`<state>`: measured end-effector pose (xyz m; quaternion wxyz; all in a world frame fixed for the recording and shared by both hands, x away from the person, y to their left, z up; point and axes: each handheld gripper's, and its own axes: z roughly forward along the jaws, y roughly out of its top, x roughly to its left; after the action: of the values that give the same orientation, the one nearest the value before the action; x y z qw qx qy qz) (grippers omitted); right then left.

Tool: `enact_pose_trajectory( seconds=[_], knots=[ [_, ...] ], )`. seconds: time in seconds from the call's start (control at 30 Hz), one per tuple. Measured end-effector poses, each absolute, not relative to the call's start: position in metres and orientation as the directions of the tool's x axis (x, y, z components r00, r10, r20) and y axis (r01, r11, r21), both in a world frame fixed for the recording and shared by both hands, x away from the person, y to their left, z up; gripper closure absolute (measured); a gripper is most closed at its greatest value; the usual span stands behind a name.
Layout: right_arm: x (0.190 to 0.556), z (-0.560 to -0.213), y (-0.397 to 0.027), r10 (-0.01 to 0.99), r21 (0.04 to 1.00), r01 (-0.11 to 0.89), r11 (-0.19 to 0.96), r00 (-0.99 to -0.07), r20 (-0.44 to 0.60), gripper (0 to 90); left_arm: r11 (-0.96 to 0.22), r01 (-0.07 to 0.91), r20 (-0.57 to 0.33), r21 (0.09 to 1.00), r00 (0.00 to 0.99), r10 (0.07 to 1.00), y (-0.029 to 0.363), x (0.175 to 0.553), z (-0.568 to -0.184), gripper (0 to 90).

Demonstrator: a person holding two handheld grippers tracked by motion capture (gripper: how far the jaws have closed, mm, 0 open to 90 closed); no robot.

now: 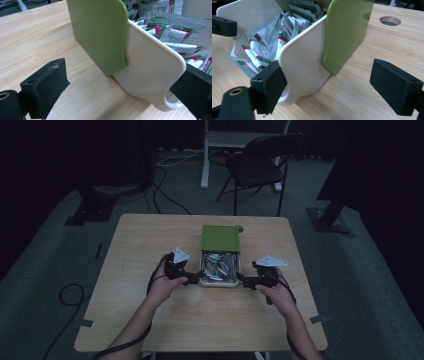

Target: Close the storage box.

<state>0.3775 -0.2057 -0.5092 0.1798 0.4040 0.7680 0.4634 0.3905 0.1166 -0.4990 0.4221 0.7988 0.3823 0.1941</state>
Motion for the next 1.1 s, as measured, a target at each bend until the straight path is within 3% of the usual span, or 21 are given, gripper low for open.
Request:
enact_pose_trajectory(
  seconds=[1.1],
  knots=[
    [0.403,-0.51,-0.201,0.836,0.855,0.49,0.172,-0.531,0.136,13.7,-0.315,0.465,-0.037,0.827,0.605,0.795,0.115,0.418,-0.501,4.6]
  ],
)
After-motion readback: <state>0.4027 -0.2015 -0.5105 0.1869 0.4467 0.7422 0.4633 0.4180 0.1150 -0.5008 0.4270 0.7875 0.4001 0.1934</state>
